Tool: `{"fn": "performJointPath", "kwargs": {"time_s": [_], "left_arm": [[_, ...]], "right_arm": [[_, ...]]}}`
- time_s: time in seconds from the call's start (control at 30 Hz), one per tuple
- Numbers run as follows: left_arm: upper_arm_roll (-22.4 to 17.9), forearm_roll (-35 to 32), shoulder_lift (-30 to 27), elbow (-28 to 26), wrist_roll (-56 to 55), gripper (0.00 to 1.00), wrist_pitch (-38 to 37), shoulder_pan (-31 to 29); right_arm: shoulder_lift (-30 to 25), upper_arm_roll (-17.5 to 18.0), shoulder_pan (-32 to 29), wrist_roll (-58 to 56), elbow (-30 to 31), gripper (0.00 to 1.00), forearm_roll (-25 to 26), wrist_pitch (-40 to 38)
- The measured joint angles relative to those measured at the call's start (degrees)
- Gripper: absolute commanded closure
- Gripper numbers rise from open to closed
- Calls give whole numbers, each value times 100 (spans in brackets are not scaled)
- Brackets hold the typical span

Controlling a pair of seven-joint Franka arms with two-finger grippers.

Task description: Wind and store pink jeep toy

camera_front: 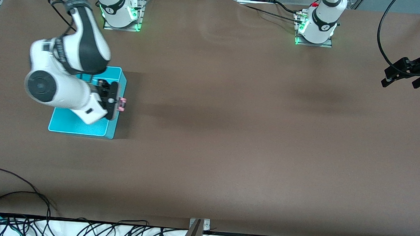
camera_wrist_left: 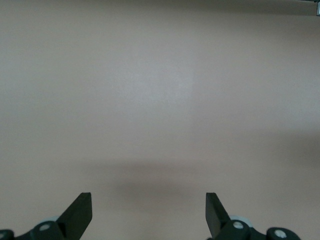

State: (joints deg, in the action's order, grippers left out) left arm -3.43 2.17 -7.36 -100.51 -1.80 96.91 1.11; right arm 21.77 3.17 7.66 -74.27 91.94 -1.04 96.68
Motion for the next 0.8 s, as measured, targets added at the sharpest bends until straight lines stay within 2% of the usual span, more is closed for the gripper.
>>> {"fn": "performJointPath", "kwargs": {"time_s": [0.2, 0.4, 0.8], "left_arm": [[2, 0, 18, 9, 0, 0, -8, 0], [4, 0, 29, 58, 0, 0, -11, 1], [-1, 0, 110, 80, -1, 0, -15, -2]], "right_arm": [[-2, -310, -413, -966, 12, 84, -96, -420], [45, -352, -872, -1454, 478, 84, -118, -368], [22, -327, -958, -2021, 2175, 83, -179, 1488]]}}
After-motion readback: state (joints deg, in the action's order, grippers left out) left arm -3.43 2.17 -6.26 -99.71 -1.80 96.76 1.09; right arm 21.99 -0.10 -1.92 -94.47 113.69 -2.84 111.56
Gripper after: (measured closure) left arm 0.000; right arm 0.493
